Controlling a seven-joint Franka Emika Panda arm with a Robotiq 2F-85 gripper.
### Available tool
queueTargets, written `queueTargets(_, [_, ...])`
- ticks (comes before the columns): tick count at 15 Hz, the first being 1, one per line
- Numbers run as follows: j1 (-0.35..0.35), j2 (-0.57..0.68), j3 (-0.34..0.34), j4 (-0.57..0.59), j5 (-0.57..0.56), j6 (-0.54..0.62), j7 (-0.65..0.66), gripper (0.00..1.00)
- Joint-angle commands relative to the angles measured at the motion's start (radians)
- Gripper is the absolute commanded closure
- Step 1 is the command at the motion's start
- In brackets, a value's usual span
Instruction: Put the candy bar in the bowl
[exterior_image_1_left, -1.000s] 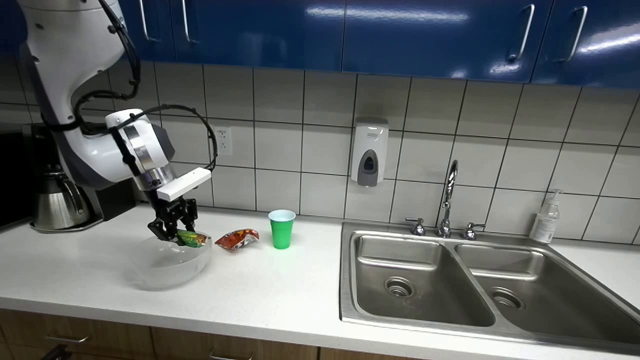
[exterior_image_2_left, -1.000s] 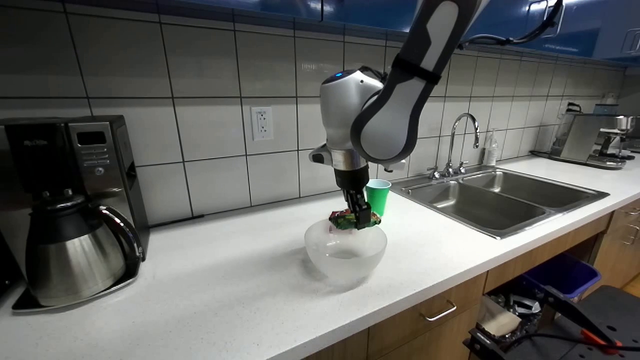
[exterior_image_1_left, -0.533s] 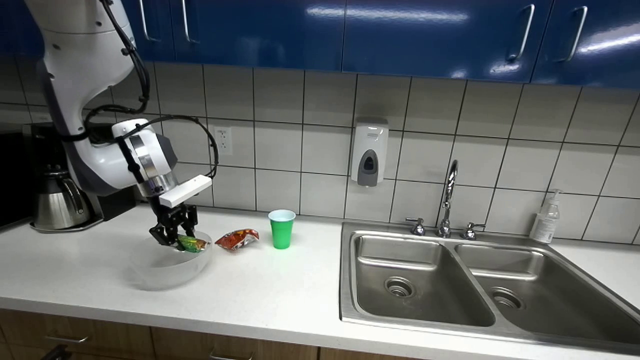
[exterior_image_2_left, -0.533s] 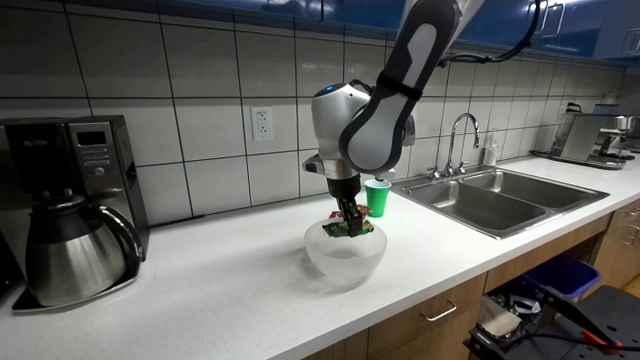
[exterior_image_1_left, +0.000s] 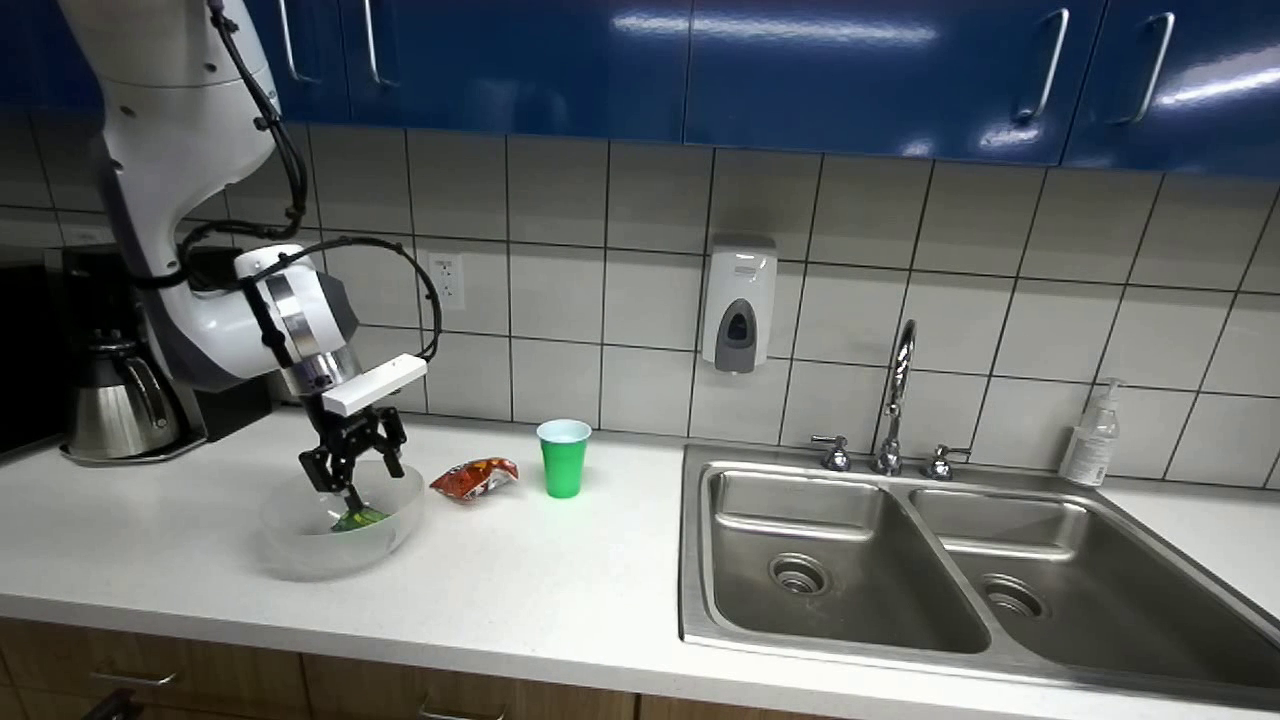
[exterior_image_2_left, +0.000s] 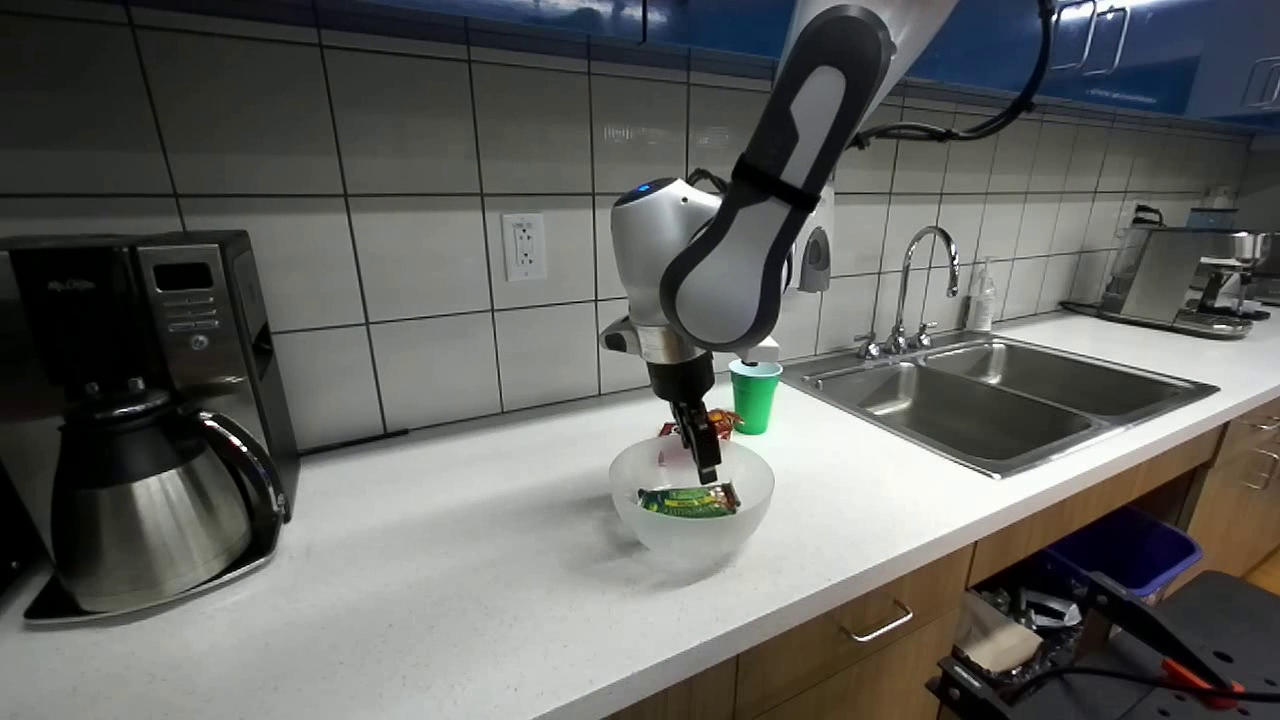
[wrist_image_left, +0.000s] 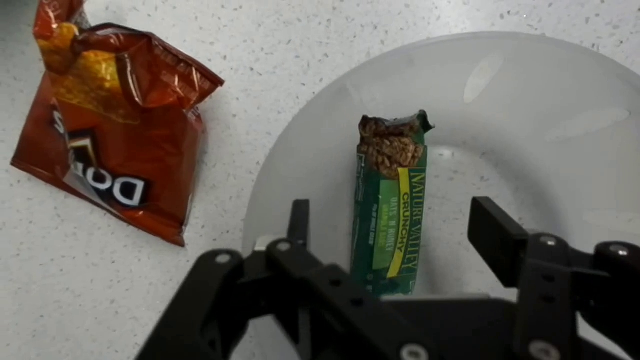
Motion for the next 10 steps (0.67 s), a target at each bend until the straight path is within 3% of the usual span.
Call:
queueTargets(1, [0.011,-0.037,0.001,0.0,0.033,-0.064,0.031,0.0])
queueTargets(10, [0.028,-0.209,0.008,-0.082,0.264,-0.293,0.274,0.0])
